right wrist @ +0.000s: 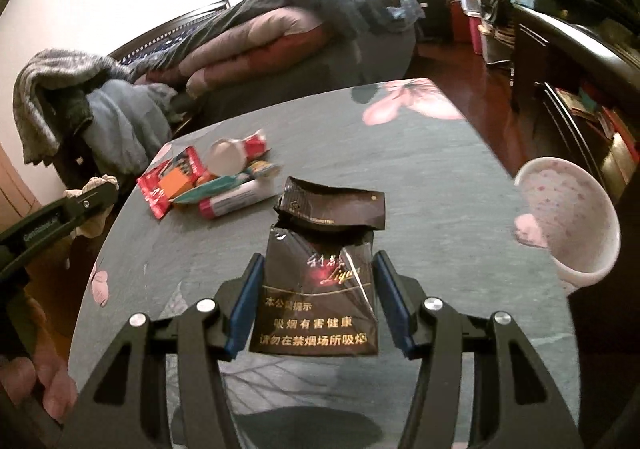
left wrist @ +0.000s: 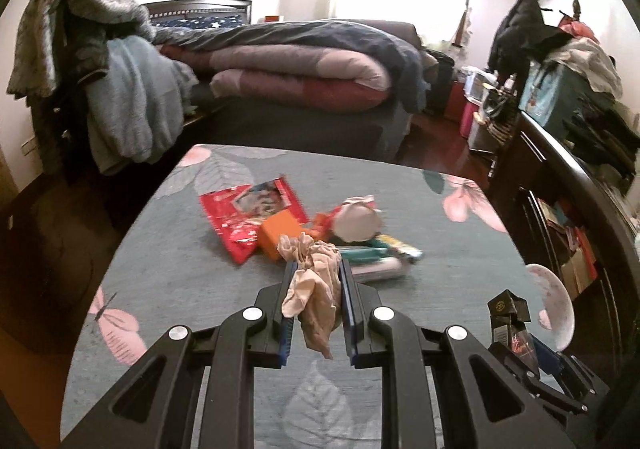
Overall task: Collect trash
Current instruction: 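Carry both items over the wastebasket and open both tools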
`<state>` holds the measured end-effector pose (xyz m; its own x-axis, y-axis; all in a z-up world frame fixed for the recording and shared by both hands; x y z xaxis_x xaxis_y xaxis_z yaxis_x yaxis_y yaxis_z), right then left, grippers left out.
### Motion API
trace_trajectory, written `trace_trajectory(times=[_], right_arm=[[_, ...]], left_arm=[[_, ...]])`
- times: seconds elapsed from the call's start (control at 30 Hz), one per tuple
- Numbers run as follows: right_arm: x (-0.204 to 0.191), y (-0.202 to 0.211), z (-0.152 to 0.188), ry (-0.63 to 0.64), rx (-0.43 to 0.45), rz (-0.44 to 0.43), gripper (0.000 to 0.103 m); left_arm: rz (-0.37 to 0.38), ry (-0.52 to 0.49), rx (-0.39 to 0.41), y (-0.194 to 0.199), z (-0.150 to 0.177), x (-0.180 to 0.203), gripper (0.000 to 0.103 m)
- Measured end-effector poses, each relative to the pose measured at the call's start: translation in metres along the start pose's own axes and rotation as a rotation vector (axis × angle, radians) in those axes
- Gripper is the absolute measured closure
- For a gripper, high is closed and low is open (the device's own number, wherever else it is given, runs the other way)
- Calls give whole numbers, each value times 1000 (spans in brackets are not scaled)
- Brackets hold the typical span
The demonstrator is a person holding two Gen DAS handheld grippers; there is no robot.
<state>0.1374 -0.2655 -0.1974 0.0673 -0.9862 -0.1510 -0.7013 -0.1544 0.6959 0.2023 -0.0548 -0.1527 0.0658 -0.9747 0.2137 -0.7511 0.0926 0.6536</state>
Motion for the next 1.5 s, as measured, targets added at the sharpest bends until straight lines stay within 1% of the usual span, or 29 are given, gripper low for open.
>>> trace_trajectory(times=[0.23, 0.33, 0.43, 0.53, 0.73, 1.0, 1.07, 1.2, 1.5], right_arm=[[47, 13, 5, -70, 30, 46, 48], [71, 19, 9, -107, 39, 70, 48], [97, 24, 13, -144, 47, 103, 48], [125, 30, 18, -185, 55, 141, 48], [181, 43, 30, -271, 76, 216, 48], [253, 48, 43, -361, 90, 311, 48], [263, 47, 45, -372, 90, 325, 48], [285, 40, 47, -390, 85, 341, 48], [315, 15, 48, -399, 75, 353, 48]], left_arm=[[62, -77, -18, -6, 6, 50, 83], [110, -107, -35, -11, 11, 76, 83], [189, -133, -72, -18, 16, 106, 83], [232, -156, -99, -26, 20, 131, 83], [318, -235, -128, -40, 31, 198, 83], [433, -336, -176, -56, 49, 286, 83], [447, -364, -184, -63, 54, 309, 83], [467, -397, -213, -76, 66, 342, 83], [465, -445, -252, -107, 84, 390, 82]])
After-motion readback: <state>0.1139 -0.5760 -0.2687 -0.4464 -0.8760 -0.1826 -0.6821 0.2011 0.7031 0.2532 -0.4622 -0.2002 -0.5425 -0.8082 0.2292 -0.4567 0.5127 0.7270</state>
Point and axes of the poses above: each gripper's, at about its wrist camera, not at the fingertips, and y roughly against the way its jaws point, x to its right, z to its underside, the point moved 4 cm from there along -y, roughly the way its jaws point, and after that the axes turned 9 degrees about y, right-handed, at the moved point
